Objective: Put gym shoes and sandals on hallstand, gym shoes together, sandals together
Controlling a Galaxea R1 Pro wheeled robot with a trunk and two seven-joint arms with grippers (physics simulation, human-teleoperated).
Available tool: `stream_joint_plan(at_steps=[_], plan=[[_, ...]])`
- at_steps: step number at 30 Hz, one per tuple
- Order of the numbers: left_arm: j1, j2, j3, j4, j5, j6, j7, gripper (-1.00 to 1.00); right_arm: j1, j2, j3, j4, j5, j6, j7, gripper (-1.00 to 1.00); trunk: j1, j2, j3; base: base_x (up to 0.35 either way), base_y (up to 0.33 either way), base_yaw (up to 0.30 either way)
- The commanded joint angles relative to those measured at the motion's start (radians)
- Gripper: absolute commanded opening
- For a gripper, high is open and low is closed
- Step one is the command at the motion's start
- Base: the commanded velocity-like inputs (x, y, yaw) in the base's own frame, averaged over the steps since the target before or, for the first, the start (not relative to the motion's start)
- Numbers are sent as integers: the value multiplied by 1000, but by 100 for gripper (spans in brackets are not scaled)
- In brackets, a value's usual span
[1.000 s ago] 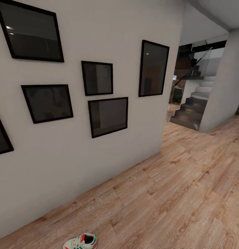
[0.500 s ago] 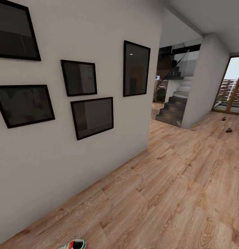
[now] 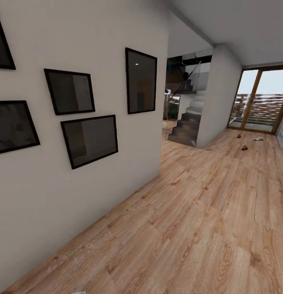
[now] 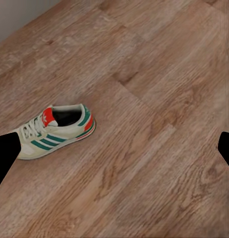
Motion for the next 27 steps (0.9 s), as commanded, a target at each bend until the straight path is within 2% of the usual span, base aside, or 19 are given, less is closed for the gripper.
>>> stream_joint_plan(at_steps=[1, 23, 27], plan=[[0, 0, 2, 0, 1, -3, -1, 100, -1, 0, 0, 1, -3, -3, 1, 100, 0, -1, -1, 0, 0, -267], [0, 0, 2, -1, 1, -3, -2, 100, -1, 0, 0, 1, -3, -3, 1, 100, 0, -1, -1, 0, 0, -267], [0, 0, 2, -1, 1, -3, -3, 100, -1, 0, 0, 1, -3, -3, 1, 100, 0, -1, -1, 189, 0, -267]])
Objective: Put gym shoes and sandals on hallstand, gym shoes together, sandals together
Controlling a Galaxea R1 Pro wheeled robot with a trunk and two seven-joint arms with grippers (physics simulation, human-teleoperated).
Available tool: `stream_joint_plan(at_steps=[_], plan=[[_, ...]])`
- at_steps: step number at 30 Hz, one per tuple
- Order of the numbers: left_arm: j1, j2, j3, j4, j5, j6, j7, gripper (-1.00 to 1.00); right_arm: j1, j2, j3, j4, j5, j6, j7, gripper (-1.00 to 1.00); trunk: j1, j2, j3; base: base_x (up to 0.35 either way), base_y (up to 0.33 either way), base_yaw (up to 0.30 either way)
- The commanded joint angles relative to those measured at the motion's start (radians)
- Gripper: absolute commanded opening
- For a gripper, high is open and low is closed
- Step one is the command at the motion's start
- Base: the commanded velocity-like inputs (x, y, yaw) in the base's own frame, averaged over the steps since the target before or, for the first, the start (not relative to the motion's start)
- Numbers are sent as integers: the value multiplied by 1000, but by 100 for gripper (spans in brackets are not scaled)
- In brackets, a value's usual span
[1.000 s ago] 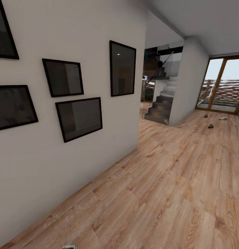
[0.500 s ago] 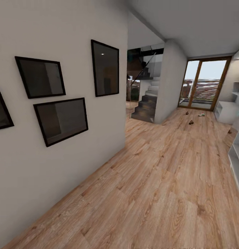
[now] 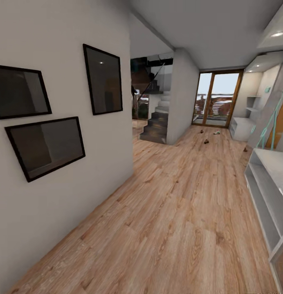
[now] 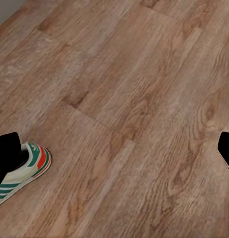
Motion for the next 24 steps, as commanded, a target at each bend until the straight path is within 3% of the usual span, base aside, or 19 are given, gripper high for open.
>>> stream_joint_plan(at_steps=[1, 24], plan=[[0, 0, 2, 0, 1, -3, -2, 100, -1, 0, 0, 1, -3, -3, 1, 100, 0, 0, -1, 253, 0, -267], [0, 0, 2, 1, 1, -3, -2, 100, -1, 0, 1, 1, -3, -3, 1, 100, 0, 0, -5, 325, 0, -267]])
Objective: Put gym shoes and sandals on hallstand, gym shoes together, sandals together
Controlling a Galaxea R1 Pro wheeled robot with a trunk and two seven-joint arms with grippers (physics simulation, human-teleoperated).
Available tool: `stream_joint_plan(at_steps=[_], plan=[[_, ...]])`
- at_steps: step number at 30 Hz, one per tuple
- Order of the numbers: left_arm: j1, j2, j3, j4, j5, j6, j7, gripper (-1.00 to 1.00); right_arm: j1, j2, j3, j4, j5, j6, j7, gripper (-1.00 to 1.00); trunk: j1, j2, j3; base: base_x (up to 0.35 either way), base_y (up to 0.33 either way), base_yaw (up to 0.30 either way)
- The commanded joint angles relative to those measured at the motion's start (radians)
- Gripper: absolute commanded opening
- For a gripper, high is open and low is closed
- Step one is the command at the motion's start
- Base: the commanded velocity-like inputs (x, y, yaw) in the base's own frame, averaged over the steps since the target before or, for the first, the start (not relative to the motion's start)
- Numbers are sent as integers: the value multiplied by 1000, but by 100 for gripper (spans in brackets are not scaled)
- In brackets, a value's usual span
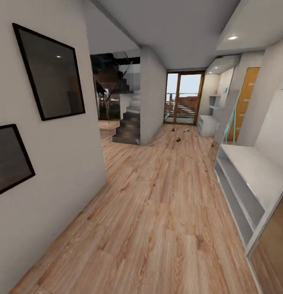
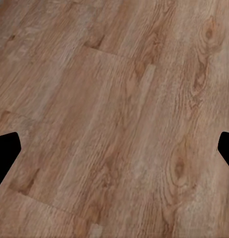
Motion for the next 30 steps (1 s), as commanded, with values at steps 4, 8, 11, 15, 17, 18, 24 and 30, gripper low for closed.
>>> stream_joint_plan(at_steps=[4, 8, 11, 15, 17, 18, 24, 30], plan=[[0, 0, 2, 0, 1, -3, -2, 100, -1, 0, 0, 2, -3, -3, 1, 100, 1, 0, -3, 338, 0, -267], [0, 0, 3, 0, 1, -3, -2, 100, -1, 0, 0, 2, -3, -3, 1, 100, 1, 0, -4, 338, 0, -267], [0, 0, 2, 1, 2, -3, -1, 100, -1, 0, 0, 2, -3, -3, 1, 100, 1, 0, -5, 338, 0, -267], [0, 1, 3, 1, 2, -3, -1, 100, -1, 0, 0, 2, -3, -3, 1, 100, 1, 0, -7, 338, 0, -265], [0, 1, 3, 0, 2, -3, -1, 100, -1, 0, 0, 2, -2, -3, 1, 100, 1, 0, -8, 338, 0, -263], [0, 1, 3, 0, 2, -3, -1, 100, -1, 0, 0, 2, -2, -3, 1, 100, 1, 0, -8, 338, 0, -261], [0, 1, 3, 0, 3, -3, -1, 100, -1, 1, 2, 2, -2, -3, 1, 100, 1, 0, -11, 338, 0, -253], [0, 1, 3, 0, 3, -3, -1, 100, -1, 4, 2, 3, -1, -5, 1, 100, 1, 0, -14, 338, 0, -167]])
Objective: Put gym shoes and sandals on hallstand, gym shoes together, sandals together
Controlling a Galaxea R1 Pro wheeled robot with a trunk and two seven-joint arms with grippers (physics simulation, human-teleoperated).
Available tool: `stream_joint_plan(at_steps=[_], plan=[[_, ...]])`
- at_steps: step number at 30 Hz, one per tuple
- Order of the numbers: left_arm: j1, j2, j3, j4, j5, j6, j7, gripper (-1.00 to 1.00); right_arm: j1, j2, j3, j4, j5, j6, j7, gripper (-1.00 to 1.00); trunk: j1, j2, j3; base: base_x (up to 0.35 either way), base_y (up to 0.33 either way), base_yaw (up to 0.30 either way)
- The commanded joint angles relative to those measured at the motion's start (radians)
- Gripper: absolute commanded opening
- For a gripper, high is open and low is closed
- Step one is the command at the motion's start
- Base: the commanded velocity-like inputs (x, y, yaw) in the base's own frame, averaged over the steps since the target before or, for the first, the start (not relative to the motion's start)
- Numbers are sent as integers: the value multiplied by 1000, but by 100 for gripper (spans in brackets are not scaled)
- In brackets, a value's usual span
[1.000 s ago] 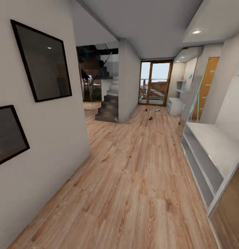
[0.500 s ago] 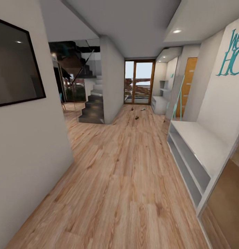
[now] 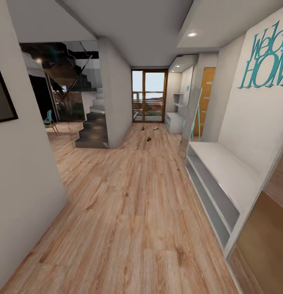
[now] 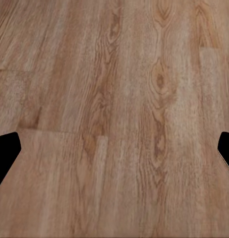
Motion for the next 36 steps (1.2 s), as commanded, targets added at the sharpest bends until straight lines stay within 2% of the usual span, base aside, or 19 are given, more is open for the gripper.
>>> stream_joint_plan(at_steps=[1, 36], plan=[[-1, 0, 2, 1, 1, -3, -2, 100, 0, 0, 0, 1, -3, -4, 1, 100, 1, 0, -1, 338, 0, -57], [-1, 0, 2, 1, 1, -3, -2, 100, -1, 1, 7, 3, 4, -3, 3, 100, 1, 0, -1, 338, 0, -3]])
